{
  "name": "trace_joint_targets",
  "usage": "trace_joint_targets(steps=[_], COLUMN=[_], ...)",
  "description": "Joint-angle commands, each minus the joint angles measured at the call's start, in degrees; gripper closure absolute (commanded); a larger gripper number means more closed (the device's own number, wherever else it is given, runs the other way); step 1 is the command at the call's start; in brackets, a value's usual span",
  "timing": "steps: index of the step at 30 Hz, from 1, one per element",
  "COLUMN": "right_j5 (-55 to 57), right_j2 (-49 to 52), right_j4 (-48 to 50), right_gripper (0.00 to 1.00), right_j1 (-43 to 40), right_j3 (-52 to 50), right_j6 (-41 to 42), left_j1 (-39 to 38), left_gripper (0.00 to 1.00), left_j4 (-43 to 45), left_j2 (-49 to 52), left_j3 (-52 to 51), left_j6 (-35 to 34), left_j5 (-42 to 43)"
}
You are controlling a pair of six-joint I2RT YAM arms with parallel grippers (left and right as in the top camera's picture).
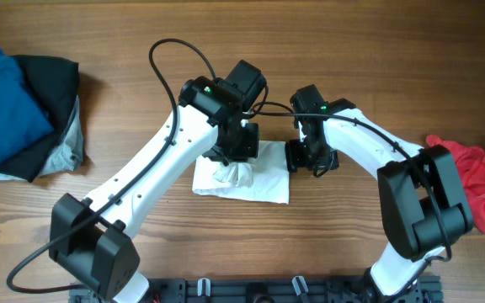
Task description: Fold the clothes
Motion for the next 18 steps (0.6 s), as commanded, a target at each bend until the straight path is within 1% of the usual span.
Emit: trace_joint_targets(steps=[1,4,8,12,13,14,15,18], right_j5=[-5.9,-6.0,-6.0,-6.0,-5.9,-5.9,-5.9,-5.8], right_j2=[2.5,2.5,2.5,2.5,2.5,2.5,2.5,1.4], right_j4=[0.8,0.8,0.8,0.7,0.6,0.4,0.1,-1.7], right_gripper=[0.30,0.30,0.30,0.30,0.30,0.30,0.30,0.31], right_j1=[1.0,1.0,1.0,1.0,1.0,1.0,0.9,0.6], right_j3=[-2.1,-2.1,-2.1,-2.1,-2.1,-2.1,-2.0,-0.9], right_j6=[0.3,0.3,0.3,0.3,0.4,0.4,0.4,0.7], left_j1=[-0.4,-0.4,-0.8,-3.0,-3.7,-4.5,-5.0,-5.5], left_gripper=[0.84,0.79,0.79,0.78,0.75,0.67,0.63,0.60], left_j4=[0.7,0.9,1.7,3.1,3.3,3.6,3.7,3.9], left_j2=[1.2,2.4,4.1,4.7,4.7,4.7,4.7,4.7], left_j3=[1.0,1.0,1.0,1.0,1.0,1.0,1.0,1.0], left_j6=[-0.6,-0.6,-0.6,-0.6,-0.6,-0.6,-0.6,-0.6], left_j5=[-0.3,-0.3,-0.3,-0.3,-0.3,-0.3,-0.3,-0.3])
